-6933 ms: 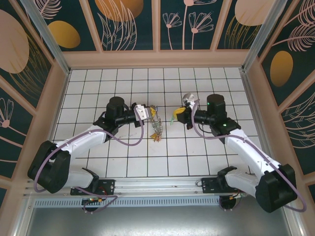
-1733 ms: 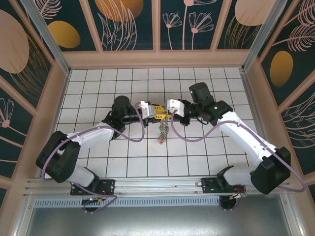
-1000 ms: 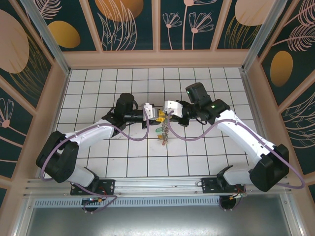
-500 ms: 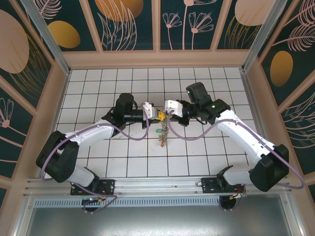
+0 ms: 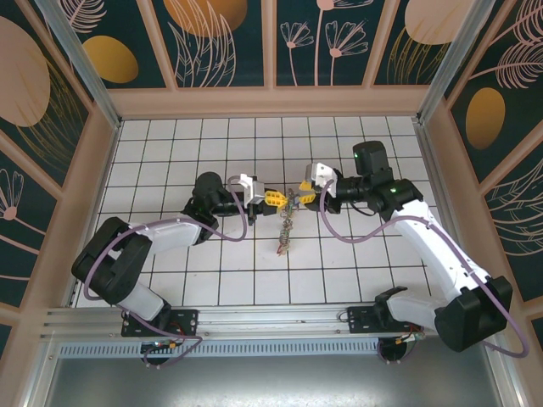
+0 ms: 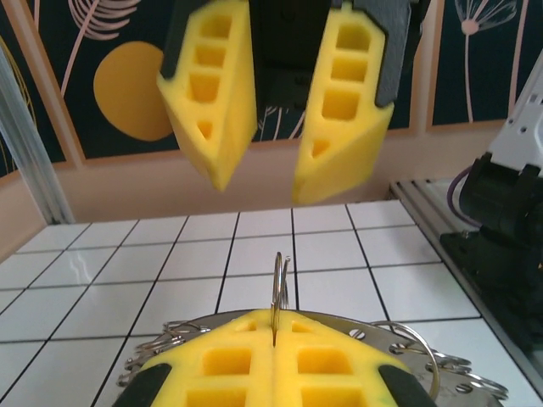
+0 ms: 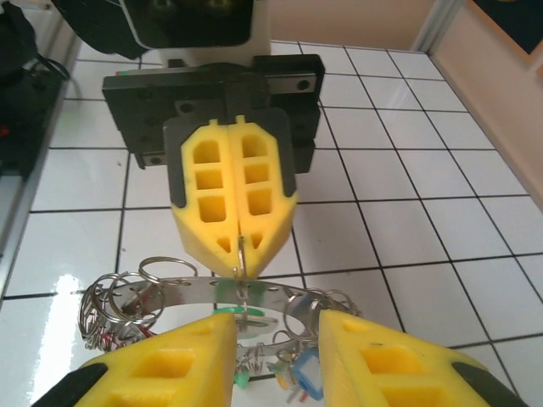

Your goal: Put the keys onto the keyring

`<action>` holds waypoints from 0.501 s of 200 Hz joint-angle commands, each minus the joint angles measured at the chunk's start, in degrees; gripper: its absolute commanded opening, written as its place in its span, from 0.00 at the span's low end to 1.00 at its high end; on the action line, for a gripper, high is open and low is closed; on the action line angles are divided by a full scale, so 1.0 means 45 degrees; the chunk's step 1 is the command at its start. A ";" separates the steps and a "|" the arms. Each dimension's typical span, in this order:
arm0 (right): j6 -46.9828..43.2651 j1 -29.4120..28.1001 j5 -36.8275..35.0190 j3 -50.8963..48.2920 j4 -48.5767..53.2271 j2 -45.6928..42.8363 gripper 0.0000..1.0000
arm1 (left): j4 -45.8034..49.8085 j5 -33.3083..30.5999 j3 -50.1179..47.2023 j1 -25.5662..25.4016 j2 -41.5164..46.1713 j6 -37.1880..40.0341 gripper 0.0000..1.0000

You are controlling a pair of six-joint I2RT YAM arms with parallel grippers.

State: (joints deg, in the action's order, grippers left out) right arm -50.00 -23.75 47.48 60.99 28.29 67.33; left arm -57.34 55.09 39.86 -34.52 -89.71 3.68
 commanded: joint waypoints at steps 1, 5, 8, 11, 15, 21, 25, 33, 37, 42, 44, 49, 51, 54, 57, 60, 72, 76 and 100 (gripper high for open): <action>0.0328 0.0043 0.1558 -0.0155 -0.0179 0.0106 0.31 | -0.2111 0.0487 0.0097 -0.0064 -0.0055 -0.0950 0.00; 0.0323 0.0028 0.1607 -0.0155 -0.0176 0.0165 0.31 | -0.2136 0.0506 0.0116 -0.0063 -0.0078 -0.0973 0.00; 0.0309 0.0014 0.1649 -0.0168 -0.0148 0.0198 0.31 | -0.2157 0.0521 0.0126 -0.0075 -0.0102 -0.1004 0.00; 0.0307 0.0005 0.1654 -0.0169 -0.0149 0.0233 0.31 | -0.2186 0.0535 0.0137 -0.0071 -0.0113 -0.1039 0.00; 0.0279 -0.0011 0.1656 -0.0189 -0.0151 0.0277 0.31 | -0.2227 0.0548 0.0144 -0.0072 -0.0139 -0.1076 0.00; 0.0243 -0.0062 0.1609 -0.0204 -0.0174 0.0330 0.31 | -0.2314 0.0598 0.0147 -0.0070 -0.0159 -0.1138 0.00; 0.0251 -0.0088 0.1547 -0.0216 -0.0191 0.0372 0.31 | -0.2392 0.0635 0.0147 -0.0080 -0.0195 -0.1178 0.00; 0.0280 -0.0160 0.1331 -0.0233 -0.0286 0.0439 0.31 | -0.2484 0.0695 0.0147 -0.0063 -0.0219 -0.1264 0.00; 0.0273 -0.0188 0.1237 -0.0233 -0.0334 0.0474 0.31 | -0.2543 0.0710 0.0147 -0.0063 -0.0240 -0.1285 0.00; 0.0276 -0.0210 0.1127 -0.0224 -0.0373 0.0515 0.31 | -0.2546 0.0728 0.0136 -0.0078 -0.0250 -0.1297 0.00; 0.0272 -0.0230 0.1088 -0.0231 -0.0380 0.0533 0.31 | -0.2549 0.0741 0.0144 -0.0071 -0.0257 -0.1304 0.00; 0.0285 -0.0240 0.1024 -0.0204 -0.0406 0.0581 0.31 | -0.2536 0.0739 0.0137 -0.0067 -0.0260 -0.1310 0.00; 0.0279 -0.0243 0.1014 -0.0187 -0.0408 0.0608 0.31 | -0.2537 0.0754 0.0145 -0.0064 -0.0255 -0.1308 0.00; 0.0279 -0.0232 0.0999 -0.0176 -0.0445 0.0622 0.31 | -0.2532 0.0747 0.0147 -0.0072 -0.0259 -0.1299 0.00; 0.0274 -0.0250 0.0992 -0.0175 -0.0484 0.0638 0.31 | -0.2531 0.0749 0.0137 -0.0064 -0.0259 -0.1289 0.00; 0.0274 -0.0260 0.0991 -0.0175 -0.0496 0.0660 0.31 | -0.2538 0.0758 0.0143 -0.0070 -0.0259 -0.1300 0.00; 0.0308 -0.0288 0.1020 -0.0155 -0.0615 0.0759 0.32 | -0.2501 0.0767 0.0196 -0.0073 -0.0279 -0.1287 0.00; 0.0309 -0.0304 0.1046 -0.0155 -0.0640 0.0785 0.32 | -0.2486 0.0755 0.0190 -0.0073 -0.0289 -0.1287 0.00; 0.0227 -0.0478 0.1234 -0.0097 -0.0650 0.0969 0.32 | -0.2471 0.0633 0.0225 -0.0063 -0.0316 -0.1288 0.00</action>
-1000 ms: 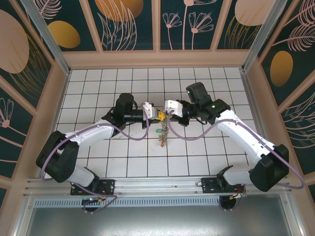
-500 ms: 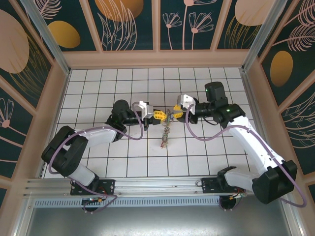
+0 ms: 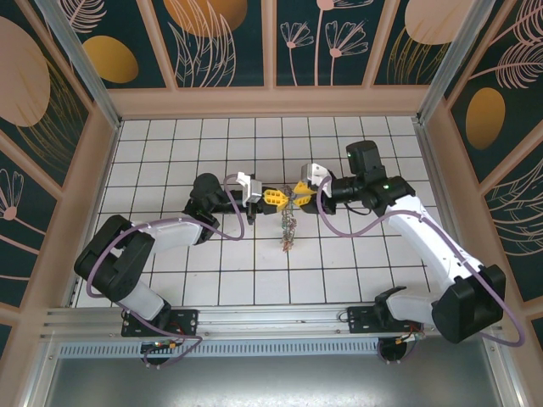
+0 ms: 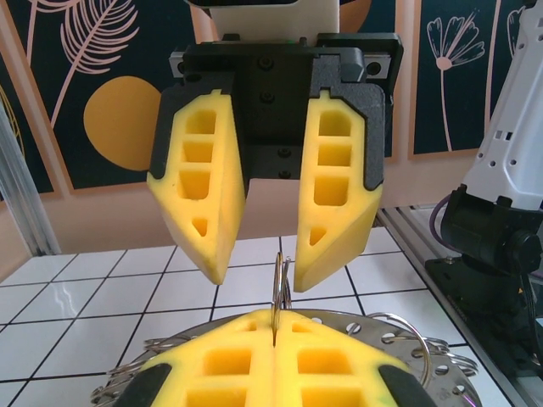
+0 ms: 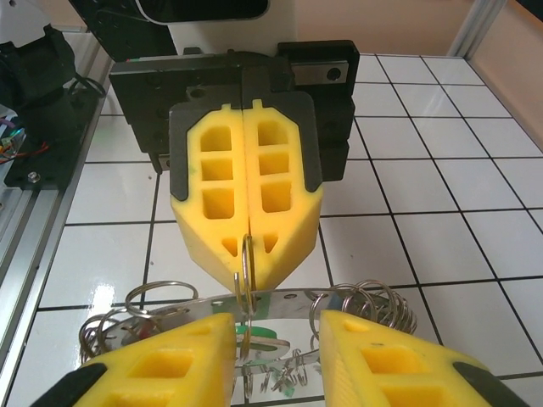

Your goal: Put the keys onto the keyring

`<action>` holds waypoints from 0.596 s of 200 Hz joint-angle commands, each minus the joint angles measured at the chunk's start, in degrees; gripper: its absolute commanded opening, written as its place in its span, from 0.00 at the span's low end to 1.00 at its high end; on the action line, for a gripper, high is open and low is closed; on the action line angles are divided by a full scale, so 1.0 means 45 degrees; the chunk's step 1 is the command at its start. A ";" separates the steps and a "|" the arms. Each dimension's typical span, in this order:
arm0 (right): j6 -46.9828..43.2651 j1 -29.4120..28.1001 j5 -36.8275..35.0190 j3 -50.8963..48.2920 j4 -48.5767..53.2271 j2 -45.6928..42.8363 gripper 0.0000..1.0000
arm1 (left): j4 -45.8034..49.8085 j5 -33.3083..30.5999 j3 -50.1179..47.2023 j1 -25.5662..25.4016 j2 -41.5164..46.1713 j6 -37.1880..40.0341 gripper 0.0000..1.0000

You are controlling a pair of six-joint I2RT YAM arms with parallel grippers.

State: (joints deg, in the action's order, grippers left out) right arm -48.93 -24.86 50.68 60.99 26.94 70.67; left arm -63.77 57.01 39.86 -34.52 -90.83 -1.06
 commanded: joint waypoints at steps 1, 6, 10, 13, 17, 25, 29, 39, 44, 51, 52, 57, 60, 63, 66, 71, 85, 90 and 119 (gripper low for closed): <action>-0.0018 -0.0234 0.0530 -0.0097 -0.0346 0.0229 0.32 | -0.1034 0.0203 0.0225 -0.0063 -0.0079 -0.0234 0.00; -0.0028 -0.0272 0.0553 -0.0097 -0.0342 0.0266 0.32 | -0.1026 0.0201 0.0245 -0.0064 -0.0072 -0.0234 0.00; -0.0030 -0.0310 0.0558 -0.0097 -0.0342 0.0285 0.32 | -0.1025 0.0185 0.0257 -0.0068 -0.0087 -0.0248 0.00; -0.0041 -0.0339 0.0556 -0.0097 -0.0359 0.0305 0.32 | -0.1025 0.0187 0.0273 -0.0068 -0.0089 -0.0269 0.00; -0.0044 -0.0363 0.0555 -0.0108 -0.0371 0.0337 0.32 | -0.1034 0.0174 0.0288 -0.0075 -0.0108 -0.0282 0.00; -0.0045 -0.0432 0.0519 -0.0119 -0.0366 0.0383 0.31 | -0.1054 0.0169 0.0318 -0.0073 -0.0138 -0.0313 0.00; -0.0029 -0.0463 0.0483 -0.0132 -0.0400 0.0405 0.31 | -0.1072 0.0171 0.0318 -0.0069 -0.0148 -0.0311 0.00; -0.0044 -0.0490 0.0373 -0.0136 -0.0420 0.0475 0.28 | -0.1075 0.0165 0.0347 -0.0063 -0.0168 -0.0344 0.00; -0.0079 -0.0513 0.0332 -0.0135 -0.0415 0.0495 0.24 | -0.1080 0.0167 0.0366 -0.0065 -0.0168 -0.0336 0.00; -0.0131 -0.0511 0.0293 -0.0111 -0.0390 0.0534 0.17 | -0.1069 0.0182 0.0381 -0.0064 -0.0187 -0.0315 0.00; -0.0137 -0.0520 0.0287 -0.0114 -0.0385 0.0549 0.16 | -0.1057 0.0182 0.0381 -0.0063 -0.0187 -0.0313 0.00; -0.0166 -0.0511 0.0263 -0.0098 -0.0391 0.0545 0.11 | -0.1052 0.0188 0.0391 -0.0076 -0.0212 -0.0324 0.00; -0.0185 -0.0510 0.0243 -0.0114 -0.0385 0.0545 0.07 | -0.1040 0.0183 0.0400 -0.0064 -0.0208 -0.0330 0.00; -0.0214 -0.0510 0.0233 -0.0099 -0.0375 0.0530 0.04 | -0.1019 0.0187 0.0411 -0.0063 -0.0217 -0.0348 0.00; -0.0220 -0.0510 0.0215 -0.0092 -0.0385 0.0526 0.02 | -0.0992 0.0192 0.0402 -0.0080 -0.0225 -0.0350 0.00; -0.0239 -0.0510 0.0171 -0.0072 -0.0371 0.0535 0.00 | -0.0944 0.0182 0.0441 -0.0067 -0.0227 -0.0391 0.00; -0.0379 -0.0511 -0.0139 -0.0038 -0.0262 0.0486 0.00 | -0.0486 0.0122 0.0531 -0.0063 -0.0154 -0.0390 0.03; -0.0448 -0.0510 -0.0231 -0.0003 -0.0178 0.0467 0.00 | -0.0185 0.0100 0.0547 -0.0075 -0.0087 -0.0241 0.09; -0.0923 -0.0530 -0.1111 0.0317 0.0577 0.0464 0.00 | 0.4477 0.0028 0.0975 -0.0068 0.0805 0.3114 0.32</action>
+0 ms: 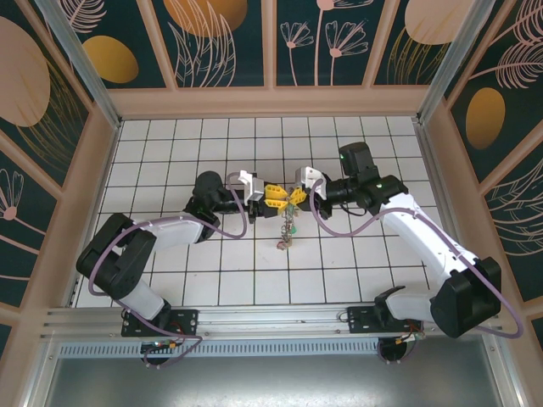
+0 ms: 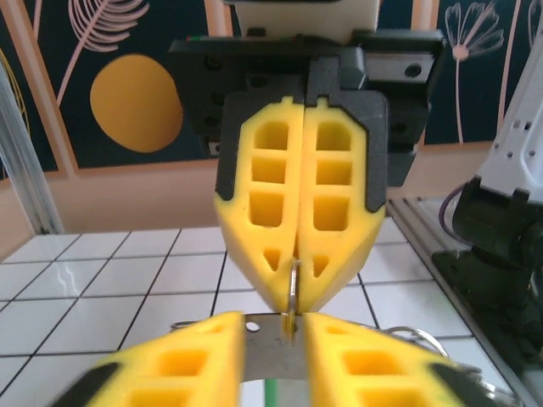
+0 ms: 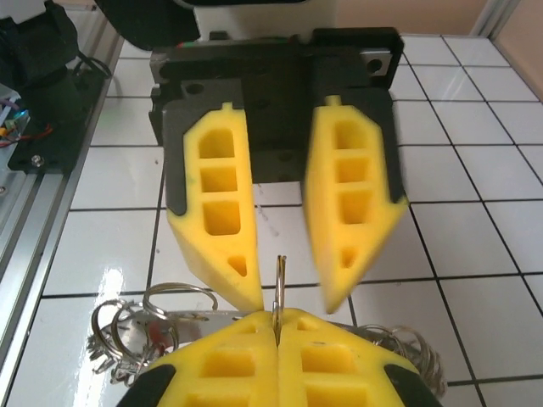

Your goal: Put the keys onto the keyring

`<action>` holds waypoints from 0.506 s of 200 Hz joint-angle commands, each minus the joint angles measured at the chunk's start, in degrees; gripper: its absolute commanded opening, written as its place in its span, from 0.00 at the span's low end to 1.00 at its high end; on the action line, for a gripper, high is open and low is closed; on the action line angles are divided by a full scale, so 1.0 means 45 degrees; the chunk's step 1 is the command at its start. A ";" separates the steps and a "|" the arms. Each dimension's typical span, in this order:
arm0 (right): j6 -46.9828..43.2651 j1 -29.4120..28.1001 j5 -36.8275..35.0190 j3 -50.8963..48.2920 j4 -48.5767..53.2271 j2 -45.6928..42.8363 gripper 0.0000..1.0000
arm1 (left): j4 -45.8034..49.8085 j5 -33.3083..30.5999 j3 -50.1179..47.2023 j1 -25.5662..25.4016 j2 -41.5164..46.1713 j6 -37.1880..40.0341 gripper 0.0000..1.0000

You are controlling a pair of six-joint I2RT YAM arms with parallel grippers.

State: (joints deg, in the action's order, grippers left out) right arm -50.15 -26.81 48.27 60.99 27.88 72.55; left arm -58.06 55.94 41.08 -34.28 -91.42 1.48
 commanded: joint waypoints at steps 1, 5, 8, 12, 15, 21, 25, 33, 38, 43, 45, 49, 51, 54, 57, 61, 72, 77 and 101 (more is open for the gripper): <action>-0.0671 -0.0097 -0.0593 0.0335 0.0417 0.0048 0.00 | 0.3398 0.0255 0.0729 -0.0119 0.0967 0.2703 0.32; -0.0740 -0.0104 -0.0701 0.0381 0.0547 0.0058 0.00 | 0.4120 0.0193 0.0837 -0.0128 0.1077 0.3190 0.32; -0.0798 -0.0108 -0.0758 0.0415 0.0644 0.0067 0.00 | 0.4603 0.0143 0.0918 -0.0132 0.1169 0.3598 0.32; -0.0858 -0.0098 -0.0841 0.0456 0.0726 0.0068 0.00 | 0.5231 0.0077 0.0999 -0.0121 0.1251 0.4040 0.32; -0.0890 -0.0098 -0.0919 0.0483 0.0795 0.0093 0.00 | 0.5555 0.0028 0.1097 -0.0134 0.1311 0.4261 0.32; -0.0952 -0.0097 -0.1043 0.0525 0.0878 0.0090 0.00 | 0.6309 -0.0056 0.1259 -0.0124 0.1382 0.4783 0.31; -0.0981 -0.0097 -0.1103 0.0548 0.0914 0.0092 0.00 | 0.6747 -0.0146 0.1357 -0.0126 0.1407 0.5049 0.30; -0.1032 -0.0081 -0.1185 0.0580 0.0970 0.0117 0.00 | 0.7334 -0.0288 0.1563 -0.0133 0.1408 0.5337 0.29; -0.1057 -0.0087 -0.1263 0.0606 0.0973 0.0136 0.00 | 0.7521 -0.0417 0.1644 -0.0119 0.1373 0.5396 0.27; -0.1085 -0.0101 -0.1288 0.0642 0.0982 0.0175 0.00 | 0.7621 -0.0513 0.1695 -0.0116 0.1343 0.5376 0.26; -0.1112 -0.0098 -0.1292 0.0659 0.1004 0.0193 0.00 | 0.7652 -0.0555 0.1726 -0.0116 0.1338 0.5400 0.26; -0.1130 -0.0112 -0.1293 0.0710 0.1035 0.0231 0.00 | 0.7720 -0.0590 0.1749 -0.0131 0.1326 0.5395 0.25; -0.1148 -0.0101 -0.1284 0.0725 0.1052 0.0251 0.00 | 0.7740 -0.0624 0.1764 -0.0125 0.1320 0.5395 0.24; -0.1156 -0.0113 -0.1285 0.0768 0.1066 0.0277 0.00 | 0.7760 -0.0665 0.1781 -0.0122 0.1295 0.5395 0.24; -0.1174 -0.0114 -0.1273 0.0778 0.1060 0.0297 0.00 | 0.7765 -0.0683 0.1786 -0.0129 0.1282 0.5395 0.22; -0.1179 -0.0117 -0.1271 0.0825 0.1054 0.0319 0.00 | 0.7766 -0.0746 0.1822 -0.0124 0.1243 0.5397 0.21; -0.1161 -0.0121 -0.1218 0.0881 0.0976 0.0360 0.00 | 0.7934 -0.0866 0.1946 -0.0125 0.1160 0.5508 0.18; -0.1127 -0.0117 -0.1197 0.0895 0.0917 0.0361 0.00 | 0.8152 -0.0911 0.2039 -0.0122 0.1093 0.5627 0.18; -0.1062 -0.0137 -0.1156 0.1006 0.0826 0.0360 0.00 | 0.9052 -0.1096 0.2458 -0.0116 0.0834 0.6122 0.22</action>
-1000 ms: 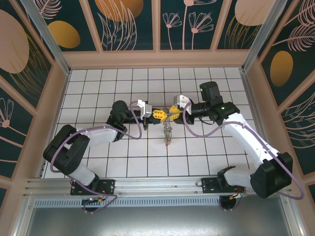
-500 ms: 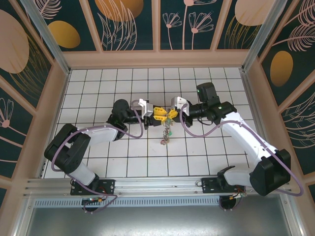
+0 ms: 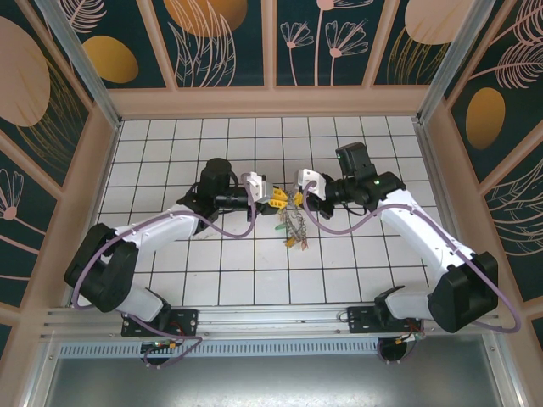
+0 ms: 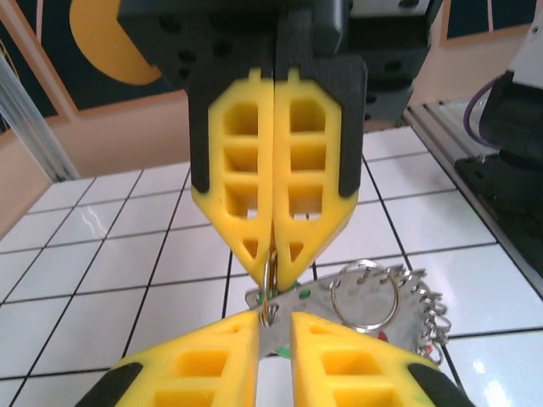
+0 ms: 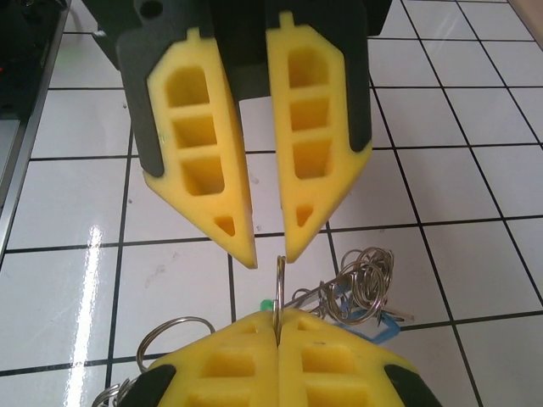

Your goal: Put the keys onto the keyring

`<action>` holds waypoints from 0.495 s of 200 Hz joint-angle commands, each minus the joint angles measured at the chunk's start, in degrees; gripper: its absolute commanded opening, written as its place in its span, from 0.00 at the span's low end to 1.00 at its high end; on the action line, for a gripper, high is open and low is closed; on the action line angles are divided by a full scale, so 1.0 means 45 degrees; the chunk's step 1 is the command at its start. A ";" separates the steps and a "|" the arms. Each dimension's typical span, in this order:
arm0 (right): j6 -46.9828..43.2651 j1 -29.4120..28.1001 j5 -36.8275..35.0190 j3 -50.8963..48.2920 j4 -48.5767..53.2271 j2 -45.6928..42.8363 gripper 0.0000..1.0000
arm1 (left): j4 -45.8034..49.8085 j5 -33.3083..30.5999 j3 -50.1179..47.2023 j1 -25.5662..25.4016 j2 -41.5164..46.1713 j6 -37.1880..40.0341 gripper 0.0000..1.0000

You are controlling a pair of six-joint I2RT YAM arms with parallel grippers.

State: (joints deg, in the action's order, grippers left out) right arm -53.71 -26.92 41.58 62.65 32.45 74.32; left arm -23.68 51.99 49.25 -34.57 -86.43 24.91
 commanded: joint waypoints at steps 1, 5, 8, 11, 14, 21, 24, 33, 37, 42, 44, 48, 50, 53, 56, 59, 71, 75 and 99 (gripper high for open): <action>-0.0270 -0.0122 0.0330 0.0642 -0.0184 -0.0033 0.00 | 0.1433 -0.0221 0.0649 -0.0063 -0.0279 0.0923 0.22; -0.0272 -0.0129 0.0339 0.0664 -0.0187 -0.0022 0.00 | 0.1488 -0.0243 0.0675 -0.0056 -0.0311 0.0976 0.22; -0.0271 -0.0131 0.0341 0.0684 -0.0175 -0.0014 0.00 | 0.1488 -0.0266 0.0678 -0.0070 -0.0320 0.0987 0.22; -0.0271 -0.0141 0.0333 0.0701 -0.0144 0.0004 0.00 | 0.1485 -0.0266 0.0695 -0.0058 -0.0323 0.0989 0.22; -0.0276 -0.0155 0.0316 0.0715 -0.0133 0.0021 0.00 | 0.1477 -0.0296 0.0712 -0.0066 -0.0324 0.0974 0.23; -0.0290 -0.0188 0.0291 0.0744 -0.0087 0.0054 0.00 | 0.1416 -0.0312 0.0705 -0.0053 -0.0324 0.0941 0.23; -0.0300 -0.0200 0.0252 0.0745 -0.0070 0.0067 0.00 | 0.1386 -0.0328 0.0704 -0.0058 -0.0324 0.0932 0.23; -0.0310 -0.0263 0.0127 0.0746 -0.0043 0.0121 0.00 | 0.1215 -0.0341 0.0663 -0.0055 -0.0324 0.0802 0.23; -0.0327 -0.0286 0.0070 0.0735 -0.0052 0.0141 0.00 | 0.1166 -0.0323 0.0657 -0.0053 -0.0315 0.0756 0.23; -0.0317 -0.0306 0.0012 0.0711 -0.0078 0.0177 0.00 | 0.1081 -0.0293 0.0660 -0.0068 -0.0315 0.0693 0.23; -0.0312 -0.0327 0.0001 0.0698 -0.0085 0.0191 0.00 | 0.1034 -0.0286 0.0642 -0.0061 -0.0317 0.0656 0.24; -0.0310 -0.0342 -0.0008 0.0673 -0.0106 0.0200 0.00 | 0.0975 -0.0262 0.0637 -0.0058 -0.0317 0.0579 0.24; -0.0310 -0.0350 -0.0028 0.0668 -0.0127 0.0216 0.00 | 0.0939 -0.0254 0.0637 -0.0054 -0.0312 0.0549 0.24; -0.0307 -0.0357 -0.0040 0.0650 -0.0153 0.0236 0.00 | 0.0882 -0.0223 0.0637 -0.0068 -0.0308 0.0492 0.24; -0.0292 -0.0375 -0.0041 0.0633 -0.0166 0.0255 0.00 | 0.0828 -0.0217 0.0637 -0.0057 -0.0297 0.0421 0.24; -0.0291 -0.0372 -0.0049 0.0619 -0.0182 0.0287 0.00 | 0.0744 -0.0187 0.0637 -0.0068 -0.0299 0.0337 0.25; -0.0270 -0.0425 -0.0061 0.0608 -0.0187 0.0370 0.00 | 0.0495 -0.0079 0.0632 -0.0055 -0.0232 0.0094 0.25; -0.0254 -0.0425 -0.0058 0.0618 -0.0195 0.0406 0.00 | 0.0447 -0.0036 0.0622 -0.0060 -0.0209 0.0062 0.24; -0.0251 -0.0483 -0.0132 0.0702 -0.0184 0.0515 0.00 | 0.0539 0.0009 0.0673 -0.0054 -0.0229 0.0191 0.15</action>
State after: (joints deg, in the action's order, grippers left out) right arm -53.89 -28.47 40.23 63.64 32.58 76.38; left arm -19.94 50.52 51.03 -34.57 -87.31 25.91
